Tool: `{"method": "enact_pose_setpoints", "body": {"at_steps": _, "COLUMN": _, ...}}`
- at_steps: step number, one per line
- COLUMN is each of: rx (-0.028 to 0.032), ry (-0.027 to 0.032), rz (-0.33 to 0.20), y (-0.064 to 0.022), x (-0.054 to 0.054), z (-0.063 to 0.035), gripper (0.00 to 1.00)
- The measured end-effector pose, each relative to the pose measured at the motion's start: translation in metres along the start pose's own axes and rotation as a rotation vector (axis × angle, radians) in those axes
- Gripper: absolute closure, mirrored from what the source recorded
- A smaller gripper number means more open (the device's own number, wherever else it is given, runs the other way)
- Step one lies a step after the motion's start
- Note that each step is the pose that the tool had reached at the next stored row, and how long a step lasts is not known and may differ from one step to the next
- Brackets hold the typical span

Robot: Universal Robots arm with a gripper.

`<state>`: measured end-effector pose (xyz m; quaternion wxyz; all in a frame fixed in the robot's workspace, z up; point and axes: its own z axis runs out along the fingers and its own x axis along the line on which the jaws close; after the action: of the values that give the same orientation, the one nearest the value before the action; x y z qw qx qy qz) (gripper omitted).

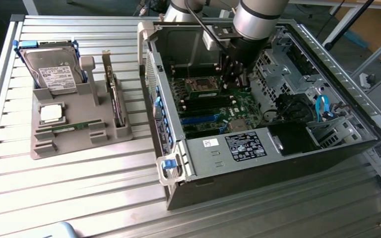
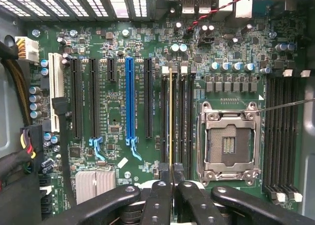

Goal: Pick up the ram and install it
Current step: 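Insert the ram into the slot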

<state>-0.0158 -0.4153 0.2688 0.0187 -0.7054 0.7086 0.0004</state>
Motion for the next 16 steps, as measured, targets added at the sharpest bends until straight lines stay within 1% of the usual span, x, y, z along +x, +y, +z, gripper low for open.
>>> {"method": "enact_pose_setpoints", "body": {"at_steps": 4, "rx": 0.0001, "ry": 0.0, "rz": 0.0, "y": 0.0001, "x": 0.0001, "z": 0.003, "gripper": 0.88}}
{"method": "enact_pose_setpoints", "body": {"at_steps": 10, "rx": 0.0, "ry": 0.0001, "rz": 0.0, "y": -0.0001, "x": 0.0001, "z": 0.0031, "gripper": 0.88}}
{"method": "enact_pose_setpoints", "body": {"at_steps": 13, "rx": 0.0, "ry": -0.0001, "rz": 0.0, "y": -0.0026, "x": 0.0001, "z": 0.0033, "gripper": 0.88}}
{"method": "enact_pose_setpoints", "body": {"at_steps": 16, "rx": 0.0, "ry": -0.0001, "rz": 0.0, "y": -0.003, "x": 0.0001, "z": 0.0033, "gripper": 0.88}}
